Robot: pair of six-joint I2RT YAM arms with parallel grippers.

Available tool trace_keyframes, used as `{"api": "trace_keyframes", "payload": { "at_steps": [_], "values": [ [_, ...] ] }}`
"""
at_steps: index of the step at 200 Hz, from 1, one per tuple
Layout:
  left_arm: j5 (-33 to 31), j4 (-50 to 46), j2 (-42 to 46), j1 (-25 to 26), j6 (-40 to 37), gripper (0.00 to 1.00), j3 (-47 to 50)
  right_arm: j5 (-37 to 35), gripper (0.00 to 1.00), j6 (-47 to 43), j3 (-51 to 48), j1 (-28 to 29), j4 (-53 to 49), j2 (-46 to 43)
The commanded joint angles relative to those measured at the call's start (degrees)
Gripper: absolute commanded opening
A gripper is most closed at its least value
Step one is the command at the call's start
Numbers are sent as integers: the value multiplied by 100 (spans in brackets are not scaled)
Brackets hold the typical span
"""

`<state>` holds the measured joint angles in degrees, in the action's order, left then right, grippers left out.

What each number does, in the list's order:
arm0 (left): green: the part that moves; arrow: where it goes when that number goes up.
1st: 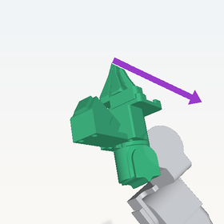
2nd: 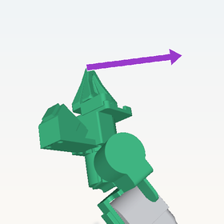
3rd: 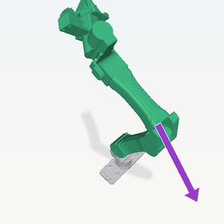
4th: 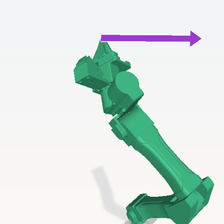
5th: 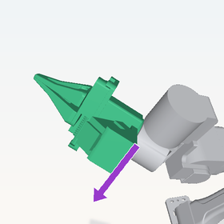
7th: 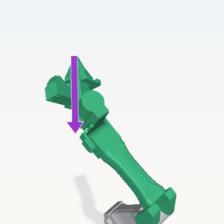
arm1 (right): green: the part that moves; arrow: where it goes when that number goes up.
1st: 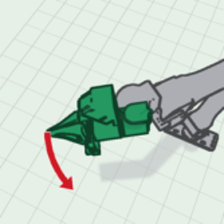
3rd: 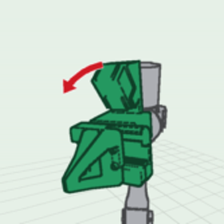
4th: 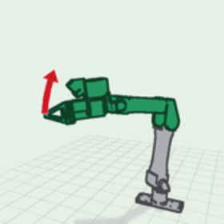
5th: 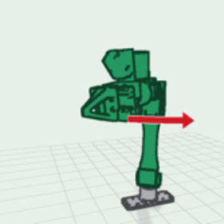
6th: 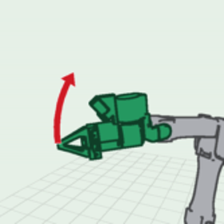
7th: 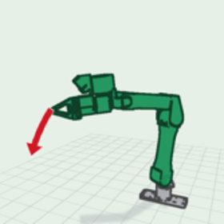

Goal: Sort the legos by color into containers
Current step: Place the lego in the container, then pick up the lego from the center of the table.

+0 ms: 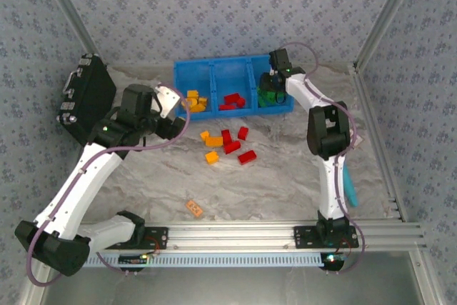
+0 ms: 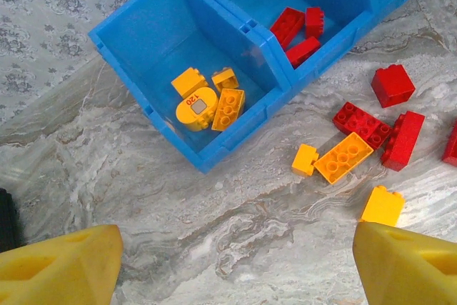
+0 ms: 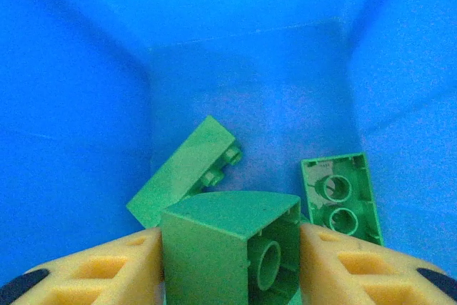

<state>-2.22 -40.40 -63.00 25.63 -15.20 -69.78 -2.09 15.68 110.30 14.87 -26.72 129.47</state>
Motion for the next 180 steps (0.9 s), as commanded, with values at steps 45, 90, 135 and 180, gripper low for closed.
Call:
{"api": "trace_keyframes", "payload": {
  "at_steps": [45, 90, 135, 180],
  "values": [
    [94, 58, 21, 43, -53, 84, 70, 95, 57, -185, -515, 22, -197, -1108],
    [157, 76, -26, 56, -28, 84, 34, 149, 57, -245, -1359, 287, -431, -2069],
    [179, 38, -106, 74, 8, 84, 27, -270, 66, 900, -2944, 1015, -507, -3149],
    [310, 63, -82, 76, 79, 84, 31, -397, 68, 3865, -4704, 1721, 83, -4103]
  ]
}}
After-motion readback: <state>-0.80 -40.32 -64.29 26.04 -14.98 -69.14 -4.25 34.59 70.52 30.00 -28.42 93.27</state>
